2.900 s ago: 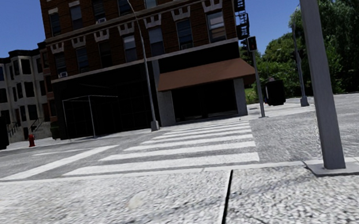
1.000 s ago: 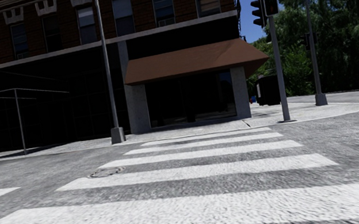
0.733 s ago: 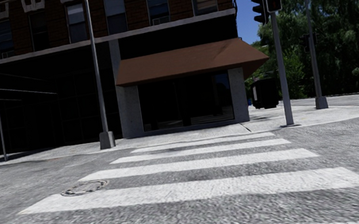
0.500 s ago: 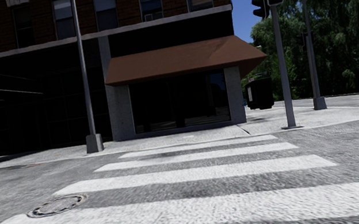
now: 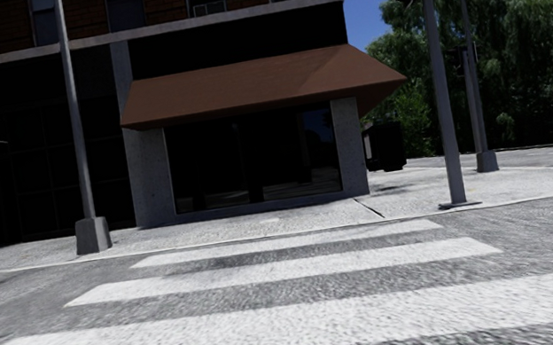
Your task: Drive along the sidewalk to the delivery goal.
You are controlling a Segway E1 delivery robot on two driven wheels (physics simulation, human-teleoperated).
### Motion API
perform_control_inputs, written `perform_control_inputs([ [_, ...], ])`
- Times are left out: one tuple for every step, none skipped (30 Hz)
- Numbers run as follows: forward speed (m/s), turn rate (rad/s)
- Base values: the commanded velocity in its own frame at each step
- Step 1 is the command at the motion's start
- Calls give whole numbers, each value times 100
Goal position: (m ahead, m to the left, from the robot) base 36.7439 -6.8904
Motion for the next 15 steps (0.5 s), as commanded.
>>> perform_control_inputs([
  [200, -26],
  [200, -26],
  [200, -26],
  [200, -26],
  [200, -26],
  [200, -26],
  [200, -26],
  [200, -26],
  [200, -26],
  [200, -26],
  [200, -26],
  [200, -26],
  [200, -26],
  [200, -26],
  [200, -26],
])
